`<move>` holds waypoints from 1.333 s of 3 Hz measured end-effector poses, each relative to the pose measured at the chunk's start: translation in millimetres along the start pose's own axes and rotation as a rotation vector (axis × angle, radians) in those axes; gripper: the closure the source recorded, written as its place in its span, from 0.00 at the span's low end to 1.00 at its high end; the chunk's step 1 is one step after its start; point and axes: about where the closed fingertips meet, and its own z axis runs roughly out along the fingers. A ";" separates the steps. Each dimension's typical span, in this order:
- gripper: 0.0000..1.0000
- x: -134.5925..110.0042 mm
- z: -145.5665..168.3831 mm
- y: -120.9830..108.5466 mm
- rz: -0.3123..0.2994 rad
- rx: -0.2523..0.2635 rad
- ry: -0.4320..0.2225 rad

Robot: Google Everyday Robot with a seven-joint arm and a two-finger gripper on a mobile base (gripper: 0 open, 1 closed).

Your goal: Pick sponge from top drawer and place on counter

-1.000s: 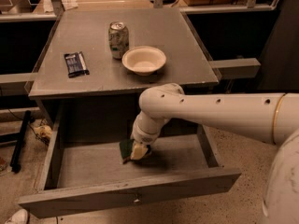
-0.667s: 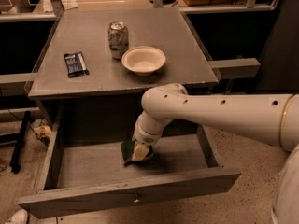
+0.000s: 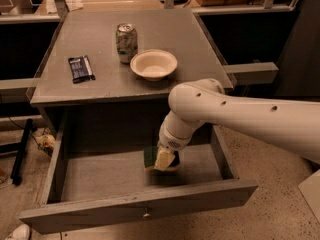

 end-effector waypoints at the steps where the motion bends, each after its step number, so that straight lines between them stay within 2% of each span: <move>1: 1.00 43.2 -50.6 -14.2 0.154 0.080 0.062; 2: 1.00 71.5 -81.4 -21.0 0.246 0.137 0.088; 3: 1.00 68.3 -79.7 -25.4 0.263 0.137 0.099; 4: 1.00 75.8 -100.3 -47.1 0.353 0.192 0.129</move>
Offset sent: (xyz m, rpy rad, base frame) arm 0.0049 -0.1430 0.0787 -0.1041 -0.0604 -0.4148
